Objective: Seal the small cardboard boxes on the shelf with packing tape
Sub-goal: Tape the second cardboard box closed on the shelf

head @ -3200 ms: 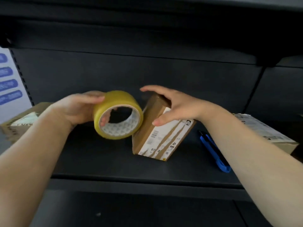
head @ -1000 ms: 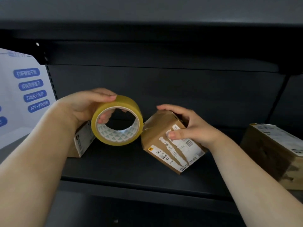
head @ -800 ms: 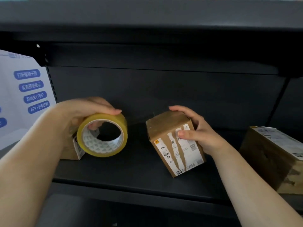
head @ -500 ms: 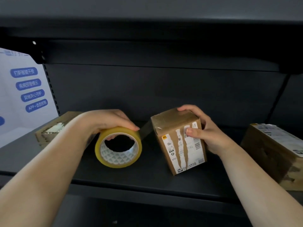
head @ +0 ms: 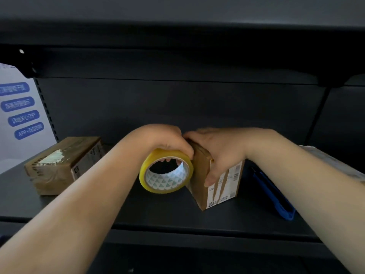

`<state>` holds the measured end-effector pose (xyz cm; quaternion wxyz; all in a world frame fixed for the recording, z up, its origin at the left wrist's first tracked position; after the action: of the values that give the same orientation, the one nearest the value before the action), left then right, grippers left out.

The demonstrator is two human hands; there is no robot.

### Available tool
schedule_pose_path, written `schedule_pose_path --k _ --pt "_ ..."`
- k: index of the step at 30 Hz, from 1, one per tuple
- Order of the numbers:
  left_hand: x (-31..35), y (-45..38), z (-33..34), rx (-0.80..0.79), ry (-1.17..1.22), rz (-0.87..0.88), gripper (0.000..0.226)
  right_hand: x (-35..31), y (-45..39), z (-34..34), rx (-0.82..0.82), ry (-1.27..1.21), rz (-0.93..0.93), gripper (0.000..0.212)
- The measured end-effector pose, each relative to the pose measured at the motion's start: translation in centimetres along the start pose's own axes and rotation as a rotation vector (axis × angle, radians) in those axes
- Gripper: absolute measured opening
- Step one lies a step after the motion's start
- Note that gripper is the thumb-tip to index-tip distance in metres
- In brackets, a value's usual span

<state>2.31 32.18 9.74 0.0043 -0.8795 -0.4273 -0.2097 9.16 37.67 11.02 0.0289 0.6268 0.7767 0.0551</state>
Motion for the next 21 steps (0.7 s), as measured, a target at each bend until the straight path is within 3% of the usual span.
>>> schedule_pose_path --k 3,7,9,11,16,21 --pt "-1.4 0.5 0.3 -0.056 0.111 0.045 0.036 0.0 -0.2 0.1 0.041 -0.118 -0.056 0.091" --pt "-3.0 3.4 -1.0 -0.193 0.838 0.423 0.049 2.4 1.0 -0.4 0.132 -0.484 -0.079 0.074" --pt "-3.8 4.6 -2.1 -0.241 1.010 0.578 0.047 2.8 1.2 -0.5 0.211 -0.674 -0.121 0.075" --pt "-4.3 4.8 -2.5 -0.249 0.936 0.581 0.042 3.0 1.3 -0.4 0.286 -0.818 -0.175 0.074" --pt "-9.7 4.1 -3.4 -0.026 0.634 0.148 0.056 5.9 1.9 1.0 0.427 -1.158 -0.189 0.065" --pt "-10.0 4.0 -1.4 -0.064 0.486 0.087 0.043 6.2 1.2 2.9 0.418 -1.264 -0.188 0.055"
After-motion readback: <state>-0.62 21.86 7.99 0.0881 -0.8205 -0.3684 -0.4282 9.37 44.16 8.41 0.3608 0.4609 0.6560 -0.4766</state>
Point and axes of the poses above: each hand's wrist, its own y-axis away from the middle knuckle, its own z-axis out of the palm, x = y × z, the point moved 9 cm from there along -y, towards the middle knuckle, and after that the axes turned 3 degrees about x, right-handed, at the moved point
